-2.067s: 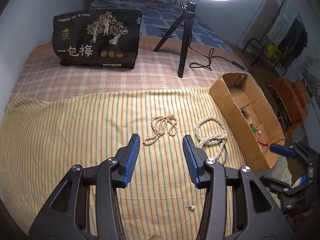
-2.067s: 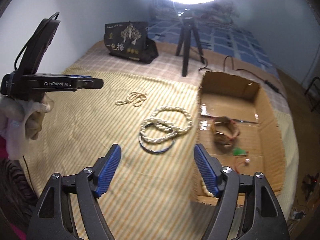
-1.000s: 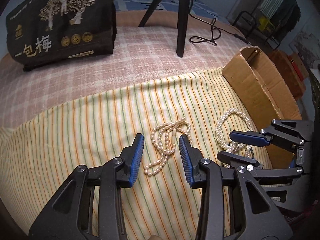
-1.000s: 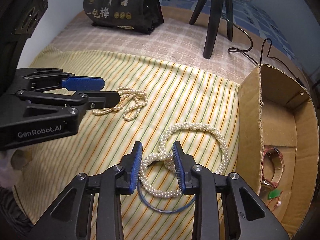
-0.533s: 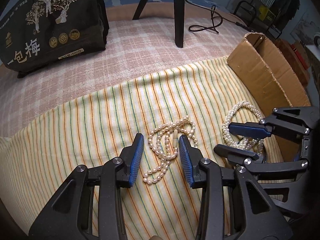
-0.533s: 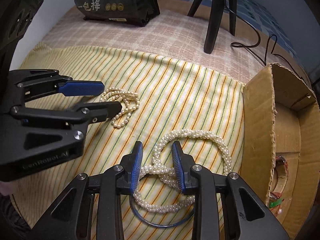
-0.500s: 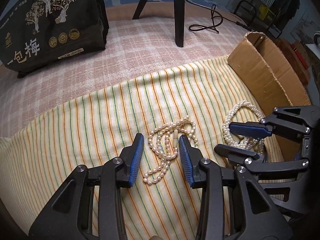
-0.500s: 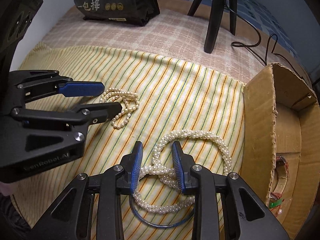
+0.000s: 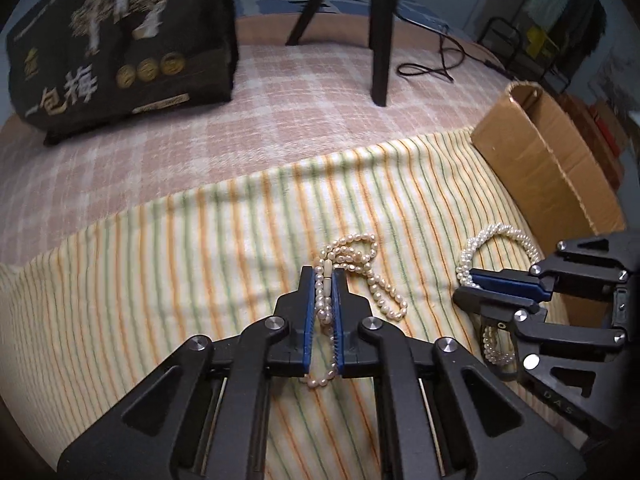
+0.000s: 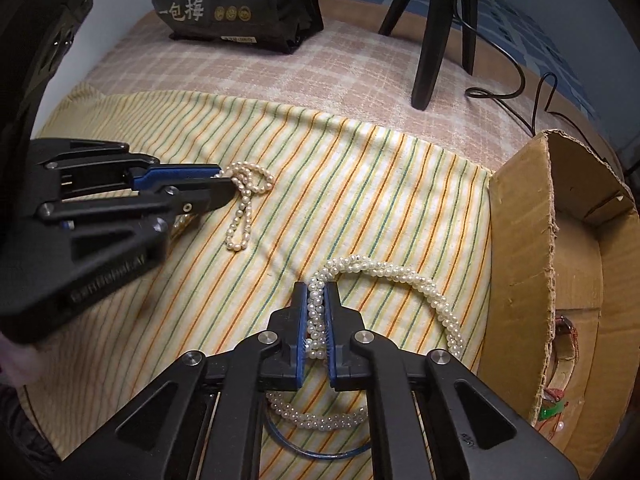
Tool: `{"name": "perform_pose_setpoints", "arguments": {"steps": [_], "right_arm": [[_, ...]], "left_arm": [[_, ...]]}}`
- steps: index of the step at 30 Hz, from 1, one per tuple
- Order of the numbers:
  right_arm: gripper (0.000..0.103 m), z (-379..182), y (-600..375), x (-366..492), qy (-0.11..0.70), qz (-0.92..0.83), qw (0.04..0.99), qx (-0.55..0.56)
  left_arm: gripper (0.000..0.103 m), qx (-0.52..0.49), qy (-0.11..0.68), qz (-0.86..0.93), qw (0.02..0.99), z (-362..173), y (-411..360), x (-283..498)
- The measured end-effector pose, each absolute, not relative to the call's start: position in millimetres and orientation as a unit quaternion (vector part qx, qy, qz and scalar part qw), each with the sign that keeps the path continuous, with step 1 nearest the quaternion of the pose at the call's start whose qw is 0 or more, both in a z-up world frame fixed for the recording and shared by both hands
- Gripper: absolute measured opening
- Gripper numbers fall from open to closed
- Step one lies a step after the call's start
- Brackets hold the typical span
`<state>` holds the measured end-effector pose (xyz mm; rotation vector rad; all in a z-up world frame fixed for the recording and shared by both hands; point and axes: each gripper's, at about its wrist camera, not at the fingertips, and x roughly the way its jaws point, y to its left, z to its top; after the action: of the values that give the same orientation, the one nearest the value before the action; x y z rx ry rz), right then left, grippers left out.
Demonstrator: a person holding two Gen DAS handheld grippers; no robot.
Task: Organize jewelry
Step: 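Grasp the pearl necklace bundle with the right tool while the left tool grasps the small pearl strand, then carry the pearl necklaces and pearl strand over the box with both tools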
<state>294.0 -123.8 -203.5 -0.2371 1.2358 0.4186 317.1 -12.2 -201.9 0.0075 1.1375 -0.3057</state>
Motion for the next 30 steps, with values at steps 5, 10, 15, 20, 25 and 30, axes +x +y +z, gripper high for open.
{"name": "perform_pose_setpoints", "arguments": {"steps": [5,10,15,20,25,30], "right_arm": [[0.006,-194,-138,289,0.567,0.203,0.796,-0.068],[0.006,-177,-152,280,0.55,0.21,0.808,-0.026],[0.006,-151,-160,267,0.527,0.216,0.822,0.011],[0.006,-124,-168,254,0.507,0.216,0.834,0.024],[0.006,-99,-171,244,0.491,0.216,0.844,0.025],[0.006,-75,-179,229,0.474,0.218,0.853,0.029]], "left_arm": [[0.006,-0.024,0.532,-0.133,0.836,-187,7,307],[0.006,-0.039,0.512,-0.142,0.846,-156,16,287],[0.006,-0.057,0.485,-0.153,0.859,-121,17,266],[0.006,-0.069,0.461,-0.162,0.87,-87,17,245],[0.006,-0.077,0.447,-0.168,0.875,-67,15,229],[0.006,-0.079,0.437,-0.173,0.879,-50,12,213]]}}
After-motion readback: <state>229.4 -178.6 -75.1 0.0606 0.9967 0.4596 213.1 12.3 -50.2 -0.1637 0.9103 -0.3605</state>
